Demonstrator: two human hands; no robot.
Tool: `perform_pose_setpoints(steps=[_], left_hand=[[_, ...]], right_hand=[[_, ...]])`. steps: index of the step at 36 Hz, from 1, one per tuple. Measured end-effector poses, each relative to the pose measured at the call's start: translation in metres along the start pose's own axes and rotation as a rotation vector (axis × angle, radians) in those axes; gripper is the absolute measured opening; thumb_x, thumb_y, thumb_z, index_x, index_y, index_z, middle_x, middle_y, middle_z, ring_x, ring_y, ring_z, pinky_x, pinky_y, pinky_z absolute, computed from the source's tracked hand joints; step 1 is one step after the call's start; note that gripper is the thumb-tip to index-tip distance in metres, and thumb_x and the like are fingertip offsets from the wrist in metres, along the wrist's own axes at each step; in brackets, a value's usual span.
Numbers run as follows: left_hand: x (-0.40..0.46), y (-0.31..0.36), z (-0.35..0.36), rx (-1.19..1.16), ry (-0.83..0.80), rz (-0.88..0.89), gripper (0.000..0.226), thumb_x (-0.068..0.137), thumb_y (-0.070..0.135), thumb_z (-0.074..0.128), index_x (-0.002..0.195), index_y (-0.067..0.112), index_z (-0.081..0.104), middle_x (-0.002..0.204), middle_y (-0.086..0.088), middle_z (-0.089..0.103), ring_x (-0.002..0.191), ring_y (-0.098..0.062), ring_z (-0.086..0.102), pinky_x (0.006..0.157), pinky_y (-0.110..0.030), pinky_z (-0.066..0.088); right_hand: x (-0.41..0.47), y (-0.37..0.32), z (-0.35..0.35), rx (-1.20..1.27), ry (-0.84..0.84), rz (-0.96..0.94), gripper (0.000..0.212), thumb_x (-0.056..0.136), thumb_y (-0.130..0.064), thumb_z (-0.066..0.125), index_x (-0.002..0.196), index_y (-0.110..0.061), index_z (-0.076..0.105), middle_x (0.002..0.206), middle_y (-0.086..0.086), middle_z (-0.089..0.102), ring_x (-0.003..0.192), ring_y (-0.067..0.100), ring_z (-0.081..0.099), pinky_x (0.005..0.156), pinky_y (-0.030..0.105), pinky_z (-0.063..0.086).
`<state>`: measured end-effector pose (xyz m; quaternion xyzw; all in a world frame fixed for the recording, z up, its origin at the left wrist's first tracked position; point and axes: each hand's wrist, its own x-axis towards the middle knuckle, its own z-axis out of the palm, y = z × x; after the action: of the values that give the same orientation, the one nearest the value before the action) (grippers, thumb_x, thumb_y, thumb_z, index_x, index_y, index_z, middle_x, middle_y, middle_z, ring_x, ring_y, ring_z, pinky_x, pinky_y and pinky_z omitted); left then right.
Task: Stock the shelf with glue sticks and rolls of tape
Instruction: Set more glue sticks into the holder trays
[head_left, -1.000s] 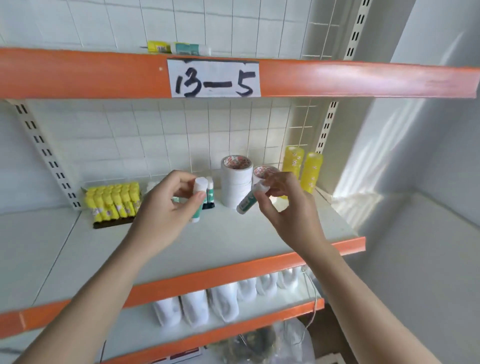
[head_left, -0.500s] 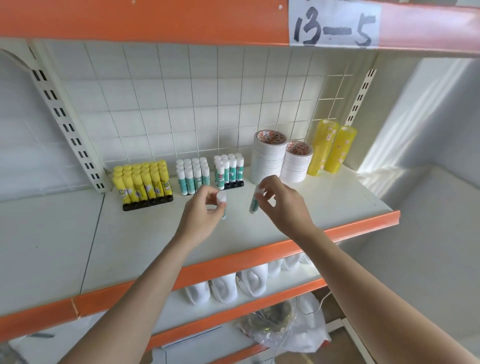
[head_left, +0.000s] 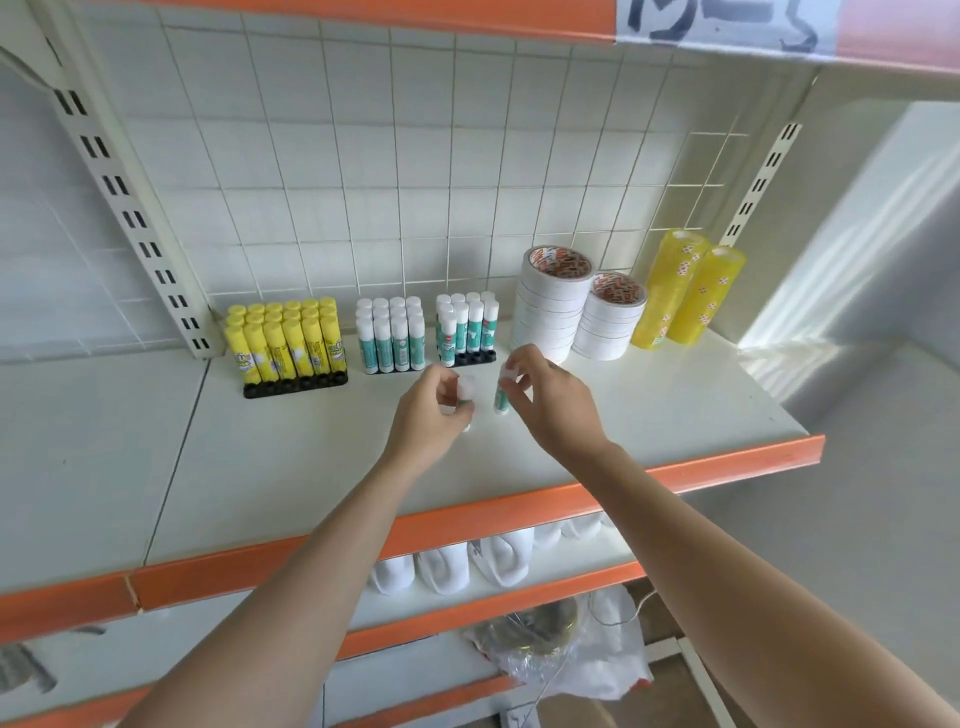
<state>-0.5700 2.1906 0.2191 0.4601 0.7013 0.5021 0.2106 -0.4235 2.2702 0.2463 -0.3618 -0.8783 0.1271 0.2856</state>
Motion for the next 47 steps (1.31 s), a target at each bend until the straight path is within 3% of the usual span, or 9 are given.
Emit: perform_pose_setpoints(steps=[5, 10, 15, 23, 27, 36, 42, 44, 47], left_hand=[[-0.004, -0.008, 0.005, 0.079, -0.022, -0.035, 0.023, 0.081, 0.005, 0.069, 0.093, 0.018, 0.053, 0.087, 0.009, 0.06, 0.081, -0.01, 0.059, 0.066, -0.005, 0.038], [-0.007, -0.015, 0.003, 0.268, -0.062, 0.045, 0.022, 0.084, 0.014, 0.067, 0.103, 0.014, 0.056, 0.104, 0.002, 0.059, 0.101, -0.014, 0.056, 0.085, -0.03, 0.046], [-0.017, -0.026, -0.005, 0.568, -0.07, 0.151, 0.031, 0.089, 0.015, 0.061, 0.118, 0.006, 0.056, 0.114, -0.012, 0.057, 0.115, -0.03, 0.046, 0.091, -0.038, 0.043], [-0.024, -0.044, -0.008, 0.787, 0.022, 0.25, 0.013, 0.083, 0.016, 0.061, 0.091, 0.006, 0.063, 0.091, -0.01, 0.06, 0.089, -0.032, 0.056, 0.076, -0.042, 0.051], [-0.024, -0.043, -0.006, 0.813, 0.043, 0.289, 0.029, 0.08, 0.026, 0.036, 0.081, 0.008, 0.059, 0.083, -0.009, 0.058, 0.08, -0.031, 0.055, 0.069, -0.039, 0.05], [-0.023, -0.048, -0.004, 0.821, 0.078, 0.299, 0.03, 0.079, 0.028, 0.034, 0.081, 0.01, 0.057, 0.082, -0.008, 0.056, 0.078, -0.03, 0.054, 0.067, -0.04, 0.049], [-0.024, -0.048, -0.004, 0.828, 0.068, 0.271, 0.025, 0.078, 0.027, 0.039, 0.082, 0.01, 0.058, 0.084, -0.007, 0.056, 0.079, -0.029, 0.054, 0.068, -0.039, 0.049], [-0.023, -0.05, -0.003, 0.837, 0.073, 0.269, 0.014, 0.077, 0.022, 0.053, 0.082, 0.01, 0.058, 0.084, -0.007, 0.056, 0.08, -0.029, 0.054, 0.068, -0.039, 0.049], [-0.022, -0.051, -0.003, 0.838, 0.076, 0.272, 0.014, 0.073, 0.015, 0.066, 0.082, 0.009, 0.058, 0.084, -0.008, 0.056, 0.08, -0.03, 0.054, 0.068, -0.039, 0.049]], right_hand=[[0.003, 0.009, 0.003, 0.049, 0.007, -0.019, 0.011, 0.095, -0.022, 0.056, 0.1, -0.014, 0.049, 0.088, -0.009, 0.066, 0.081, 0.019, 0.065, 0.061, 0.03, 0.041], [0.012, 0.012, 0.008, 0.094, -0.002, -0.022, 0.012, 0.095, -0.021, 0.056, 0.101, -0.013, 0.049, 0.093, -0.004, 0.066, 0.081, 0.021, 0.064, 0.065, 0.033, 0.046], [0.025, 0.011, 0.019, 0.127, -0.005, -0.016, 0.016, 0.096, -0.022, 0.056, 0.106, -0.011, 0.051, 0.096, 0.003, 0.066, 0.084, 0.024, 0.062, 0.067, 0.034, 0.046], [0.054, 0.008, 0.028, 0.134, 0.018, -0.011, 0.018, 0.096, -0.021, 0.054, 0.108, -0.009, 0.05, 0.098, 0.007, 0.065, 0.082, 0.029, 0.061, 0.069, 0.038, 0.05], [0.067, 0.004, 0.034, 0.154, 0.048, -0.008, 0.017, 0.095, -0.018, 0.055, 0.106, -0.007, 0.05, 0.095, 0.009, 0.065, 0.082, 0.031, 0.061, 0.067, 0.04, 0.049], [0.081, 0.001, 0.051, 0.072, 0.068, -0.054, 0.016, 0.093, -0.012, 0.055, 0.105, -0.003, 0.051, 0.093, 0.015, 0.063, 0.077, 0.039, 0.058, 0.061, 0.045, 0.05], [0.087, 0.002, 0.055, 0.051, 0.046, -0.049, 0.014, 0.094, -0.011, 0.053, 0.104, -0.002, 0.051, 0.092, 0.018, 0.062, 0.076, 0.04, 0.056, 0.061, 0.046, 0.049], [0.09, 0.003, 0.056, 0.054, 0.04, -0.033, 0.013, 0.094, -0.012, 0.053, 0.103, -0.002, 0.051, 0.092, 0.018, 0.062, 0.076, 0.04, 0.056, 0.062, 0.046, 0.049], [0.092, 0.003, 0.058, 0.037, 0.03, -0.057, 0.012, 0.093, -0.013, 0.055, 0.099, -0.003, 0.054, 0.088, 0.017, 0.063, 0.074, 0.04, 0.057, 0.06, 0.046, 0.05]])
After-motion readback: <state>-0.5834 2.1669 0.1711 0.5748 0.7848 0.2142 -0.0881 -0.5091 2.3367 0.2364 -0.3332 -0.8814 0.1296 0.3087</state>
